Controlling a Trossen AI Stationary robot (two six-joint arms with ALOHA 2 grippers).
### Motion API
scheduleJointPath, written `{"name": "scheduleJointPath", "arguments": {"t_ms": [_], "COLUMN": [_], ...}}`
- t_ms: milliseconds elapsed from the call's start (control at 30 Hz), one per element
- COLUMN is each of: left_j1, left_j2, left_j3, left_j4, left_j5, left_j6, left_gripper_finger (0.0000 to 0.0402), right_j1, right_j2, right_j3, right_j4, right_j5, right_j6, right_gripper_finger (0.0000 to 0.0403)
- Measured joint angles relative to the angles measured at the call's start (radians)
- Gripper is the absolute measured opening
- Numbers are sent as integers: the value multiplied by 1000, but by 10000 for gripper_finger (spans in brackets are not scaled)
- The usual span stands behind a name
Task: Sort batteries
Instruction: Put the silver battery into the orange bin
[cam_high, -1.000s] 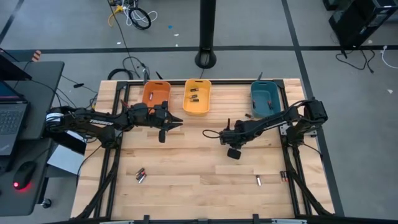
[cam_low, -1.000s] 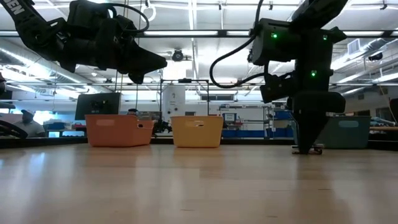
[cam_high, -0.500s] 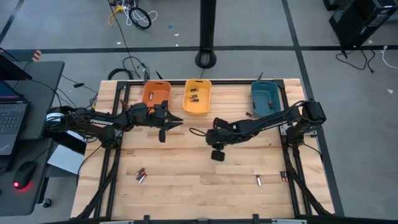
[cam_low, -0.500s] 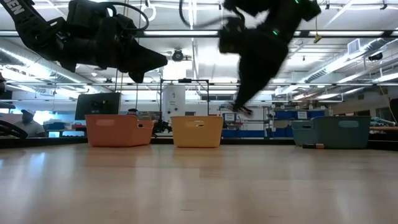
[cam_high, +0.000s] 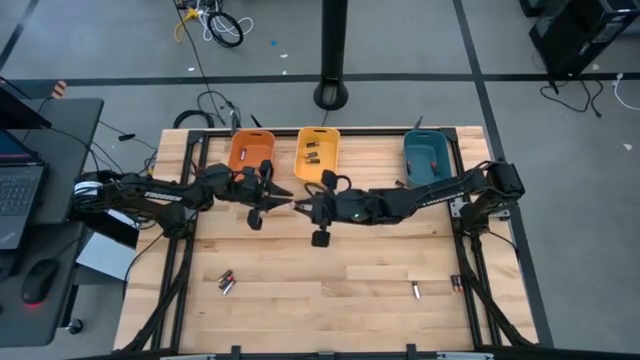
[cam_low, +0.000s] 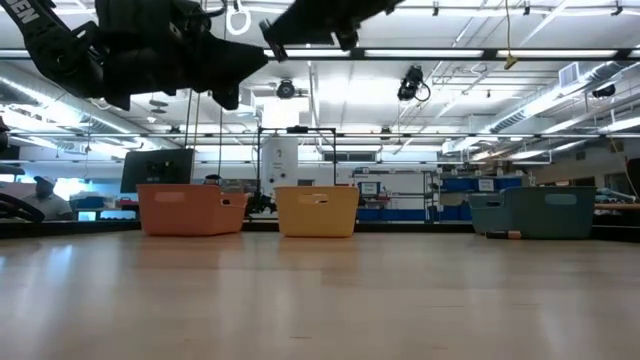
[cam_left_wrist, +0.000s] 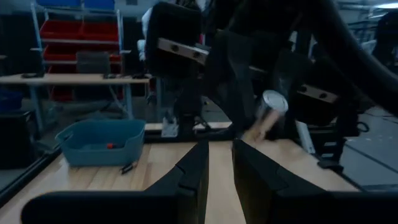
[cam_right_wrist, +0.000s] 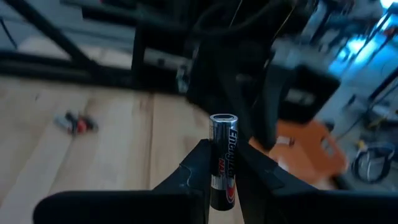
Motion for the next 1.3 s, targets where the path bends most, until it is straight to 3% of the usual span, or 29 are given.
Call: {"name": "scheduleJointPath", "arguments": {"t_ms": [367,567,767,900,1100,1300], "left_j1": [-6,-41,-96,-116,-124,-130], "left_j2": [0,0,0,0,0,0], "left_j3": [0,0,0,14,70,93], "left_j4": [125,129,128,126,35,-8], "left_j5": [75,71,-35,-53,-50,-42], "left_j6": [2,38,118,140,142,164], "left_gripper_finger": [86,130,182,205,206,182], "right_j1": [0,0,0,0,0,0], "right_j2": [-2,-2,-2,-2,-2,-2], "right_j3": [0,0,0,0,0,0], "right_j4": [35,35,48,52,59,60], "right_j5": [3,12,12,12,12,12], "right_j6": [-27,-34,-42,-45,-45,-49], "right_gripper_finger": [59,59,60,59,59,59]}}
